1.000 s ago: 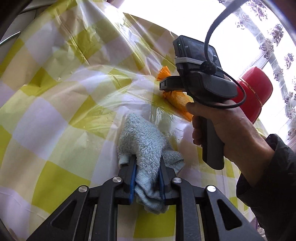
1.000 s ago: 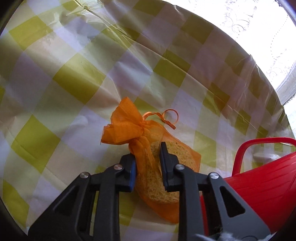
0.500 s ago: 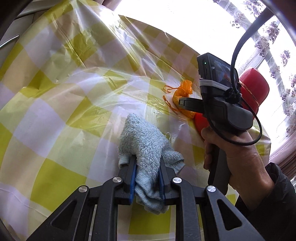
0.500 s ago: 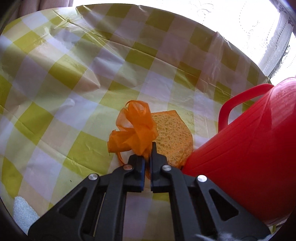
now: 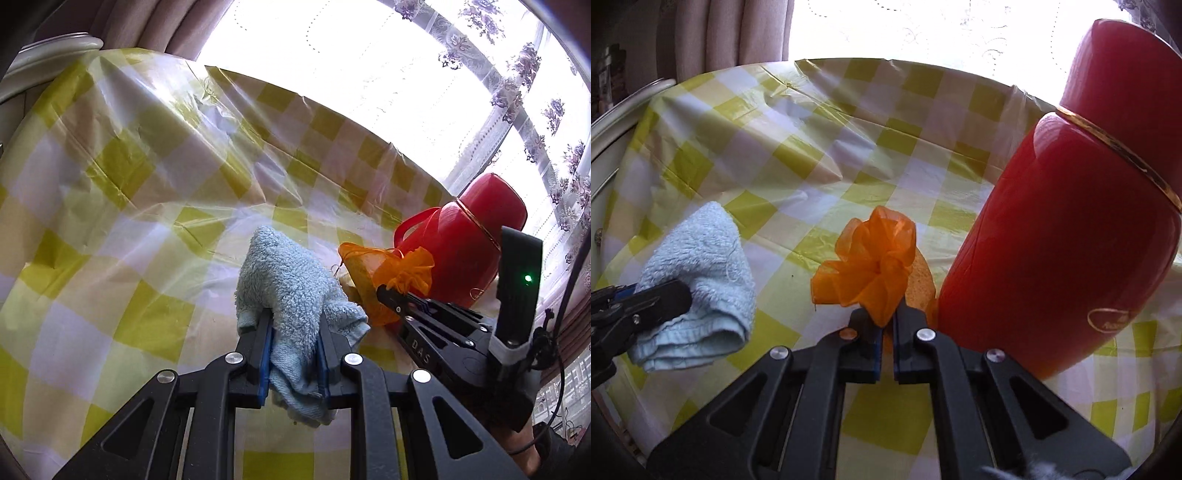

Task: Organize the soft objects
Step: 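Carry the blue towel and orange sachet into the white box and open both grippers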

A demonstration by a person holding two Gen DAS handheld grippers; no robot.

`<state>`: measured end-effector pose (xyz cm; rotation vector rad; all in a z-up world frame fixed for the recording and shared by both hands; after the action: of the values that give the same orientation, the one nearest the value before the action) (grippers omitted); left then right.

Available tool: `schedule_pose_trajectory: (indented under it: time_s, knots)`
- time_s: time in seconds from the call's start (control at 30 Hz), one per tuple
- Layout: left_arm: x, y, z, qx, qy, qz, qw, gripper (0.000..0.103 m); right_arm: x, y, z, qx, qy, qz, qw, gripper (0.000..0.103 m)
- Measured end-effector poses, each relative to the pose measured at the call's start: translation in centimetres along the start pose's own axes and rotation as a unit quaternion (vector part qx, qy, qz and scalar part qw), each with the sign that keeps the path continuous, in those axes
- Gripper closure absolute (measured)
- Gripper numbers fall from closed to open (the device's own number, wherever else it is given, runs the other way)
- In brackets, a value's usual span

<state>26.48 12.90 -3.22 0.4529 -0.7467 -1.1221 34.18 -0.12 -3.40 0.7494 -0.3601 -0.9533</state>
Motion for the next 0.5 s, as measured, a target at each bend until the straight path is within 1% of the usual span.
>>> schedule_pose_trajectory:
  time_s: [0.1,0.17,0.23,0.37,0.5]
  knots:
    - [0.2,-0.5,-0.1,-0.005,0.004,-0.003,1.0,0.083,0.1,-1.4,2.6,0.013,0.024,-0.017,0.999,0.098]
    - [-0.2,-0.6,0.1,-0.009,-0.006,0.018,0.9998,0.083,0.7,-2.6,4.2,0.014,0.034,-0.038,0.999,0.098]
    - [-0.6,-0.4,0.2,-0.006,0.004,0.02,0.9998,0.083,1.5,-3.8,6.0,0.016,0.039,-0.053,0.998,0.098]
    - [-0.3,-0.3,0.0,-0.013,-0.002,0.026,0.9996,0.083,3.9,-5.5,8.8,0.02,0.033,-0.084,0.996,0.098]
    - [0.9,0.2,-0.2,-0.017,-0.004,0.016,0.9997,0.083,6.9,-6.6,11.6,0.028,0.011,-0.112,0.993,0.098]
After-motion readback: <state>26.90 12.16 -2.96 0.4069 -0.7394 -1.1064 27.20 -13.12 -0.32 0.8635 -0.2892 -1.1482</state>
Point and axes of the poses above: each gripper's, at about its wrist camera, not at the fingertips, and z roughly against the way its jaws point, x to its right, y to its top, the point moved 7 cm from there along -z, roughly the way its jaws point, and after that the axes turned 10 degrees about y, right-handed, at the moved point
